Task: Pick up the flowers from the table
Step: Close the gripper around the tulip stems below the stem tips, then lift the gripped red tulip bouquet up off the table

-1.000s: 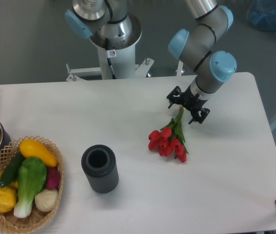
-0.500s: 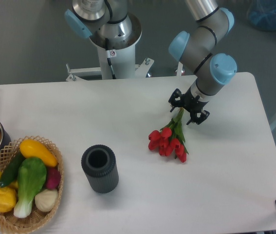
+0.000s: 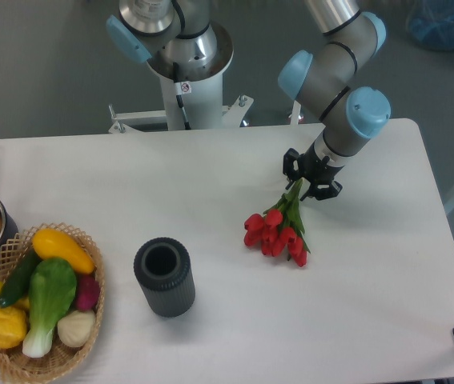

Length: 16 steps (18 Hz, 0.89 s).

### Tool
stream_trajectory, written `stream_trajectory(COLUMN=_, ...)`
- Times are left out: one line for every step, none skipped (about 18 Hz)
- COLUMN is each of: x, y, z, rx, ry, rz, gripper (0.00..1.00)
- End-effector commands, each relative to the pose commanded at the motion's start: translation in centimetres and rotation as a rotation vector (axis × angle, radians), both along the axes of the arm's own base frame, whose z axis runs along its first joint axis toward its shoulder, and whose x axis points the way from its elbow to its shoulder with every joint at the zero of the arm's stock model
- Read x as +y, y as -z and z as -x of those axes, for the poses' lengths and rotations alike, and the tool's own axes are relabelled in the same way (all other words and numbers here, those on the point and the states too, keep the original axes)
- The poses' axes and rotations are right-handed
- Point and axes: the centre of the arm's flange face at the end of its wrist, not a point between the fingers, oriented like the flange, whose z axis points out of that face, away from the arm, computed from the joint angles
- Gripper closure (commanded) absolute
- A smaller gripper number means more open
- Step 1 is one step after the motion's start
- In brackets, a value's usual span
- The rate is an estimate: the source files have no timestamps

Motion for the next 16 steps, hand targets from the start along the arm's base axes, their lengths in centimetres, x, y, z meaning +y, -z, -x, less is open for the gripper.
stream_trajectory(x=0.1, y=0.0, z=0.0, rx=0.001, ry=0.002, rz=0.000, gripper=0.64)
stream_trajectory(x=0.1, y=0.0, z=0.0, rx=0.001, ry=0.002, rz=0.000, gripper=0.65)
stream_trajectory(x=0.0, y=0.0, z=0.1, rx=0.001, ry=0.000, rz=0.000, gripper=0.67)
stream_trajectory(x=0.0, y=0.0, z=0.1, rx=0.001, ry=-0.001, rz=0.000, gripper=0.71)
stream_trajectory(x=0.1, y=0.0, z=0.2, rx=0.001, ry=-0.001, rz=0.000, gripper=0.73)
stream_trajectory(x=0.1, y=-0.1, z=0.3, rx=0.003, ry=-0.001, rz=-0.001, gripper=0.75)
stream_trajectory(x=0.1, y=-0.2, z=0.4, rx=0.004, ry=-0.001, rz=-0.001, gripper=0.75)
stream_trajectory(x=0.1, y=-0.3, z=0.4, rx=0.006, ry=-0.001, rz=-0.001, gripper=0.76)
stream_trajectory(x=0.1, y=-0.3, z=0.5, rx=0.007, ry=-0.001, rz=-0.002, gripper=0.76)
stream_trajectory(x=0.2, y=-0.4, z=0.6, rx=0.007, ry=-0.001, rz=-0.002, gripper=0.76)
stream_trajectory(x=0.1, y=-0.5, z=0.7, rx=0.010, ry=-0.003, rz=-0.003, gripper=0.76)
stream_trajectory(x=0.2, y=-0.8, z=0.9, rx=0.013, ry=-0.004, rz=-0.003, gripper=0.76)
stream_trajectory(x=0.2, y=-1.0, z=0.9, rx=0.013, ry=-0.005, rz=-0.003, gripper=0.76)
stream_trajectory(x=0.1, y=-1.5, z=1.0, rx=0.013, ry=-0.006, rz=-0.003, gripper=0.75)
stream_trajectory(x=0.2, y=-2.4, z=1.2, rx=0.014, ry=-0.006, rz=-0.004, gripper=0.75)
stream_trajectory(x=0.2, y=-3.7, z=1.4, rx=0.017, ry=-0.008, rz=-0.005, gripper=0.75)
